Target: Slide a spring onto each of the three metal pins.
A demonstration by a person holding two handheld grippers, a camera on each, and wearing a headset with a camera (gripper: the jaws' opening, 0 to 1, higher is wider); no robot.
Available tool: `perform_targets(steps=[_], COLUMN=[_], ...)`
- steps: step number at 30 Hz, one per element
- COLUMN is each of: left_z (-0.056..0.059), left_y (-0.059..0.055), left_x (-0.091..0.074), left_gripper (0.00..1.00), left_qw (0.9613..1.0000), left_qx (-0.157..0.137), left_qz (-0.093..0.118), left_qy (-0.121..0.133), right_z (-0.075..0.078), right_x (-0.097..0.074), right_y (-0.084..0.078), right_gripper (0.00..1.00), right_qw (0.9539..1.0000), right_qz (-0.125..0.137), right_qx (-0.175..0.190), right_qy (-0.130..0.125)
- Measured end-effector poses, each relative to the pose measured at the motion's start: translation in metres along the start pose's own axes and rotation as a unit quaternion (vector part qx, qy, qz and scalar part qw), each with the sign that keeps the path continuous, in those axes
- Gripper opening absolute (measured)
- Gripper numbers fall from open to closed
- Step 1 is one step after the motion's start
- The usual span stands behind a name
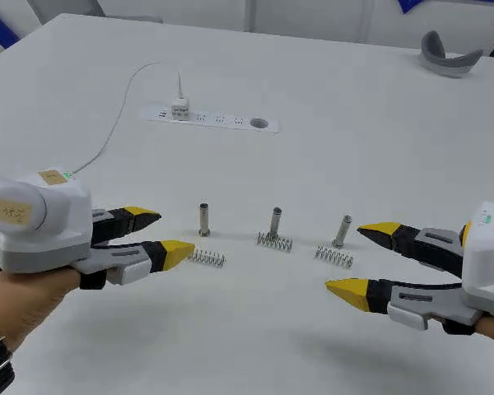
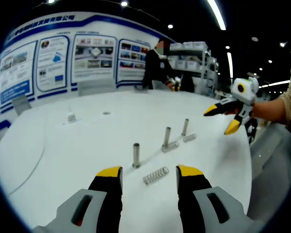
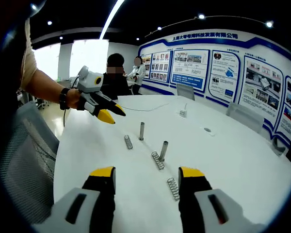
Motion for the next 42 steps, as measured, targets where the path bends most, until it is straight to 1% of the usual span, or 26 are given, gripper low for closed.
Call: perform_targets(steps=[6,14,18,25,27,30,33,42], left_z=[0.0,0.0,0.001,0.003,0.003,0.003,0.004,0.005], left_y=[-0.003,-0.008,-0.011,-0.014,-0.015,-0.017,-0.018,-0.02], left_x=[-0.004,-0.005,-0.003,-0.001,-0.001,-0.002,-0.002,0.0], left_gripper=[0.46,0.46,0.46,0.46,0.46,0.46,0.46,0.46], left_qw=[1.0,0.9999,0.9998,0.9996,0.9995,0.9995,0.9994,0.9993], left_qx=[0.001,0.003,0.006,0.008,0.01,0.009,0.009,0.008], left_qz=[-0.005,-0.012,-0.019,-0.025,-0.028,-0.03,-0.031,-0.034], left_qy=[0.0,-0.001,-0.004,-0.008,-0.008,-0.01,-0.011,-0.013], right_z=[-0.01,-0.016,-0.02,-0.031,-0.032,-0.033,-0.037,-0.046], right_x=[0.017,0.039,0.055,0.083,0.091,0.103,0.115,0.139], right_y=[0.008,0.017,0.017,0.019,0.021,0.022,0.022,0.016], right_gripper=[0.5,0.46,0.44,0.38,0.36,0.34,0.33,0.28], right_qw=[0.9997,0.9988,0.9983,0.9968,0.9965,0.996,0.9949,0.9919], right_qz=[0.001,-0.001,-0.007,-0.018,-0.019,-0.022,-0.029,-0.051], right_qx=[-0.007,-0.019,-0.019,-0.024,-0.028,-0.025,-0.026,-0.023], right_qy=[0.024,0.045,0.055,0.074,0.076,0.083,0.093,0.114])
Point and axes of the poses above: the centre of the closed fingertips' face, and the gripper's own axes: x roughly forward along the fingers, z roughly to its right, y roughly out of its top, the point moved 9 cm from there along -x, roughly backward along the fingers, and after that the axes turned 8 degrees about -y, right-handed, at the moved point
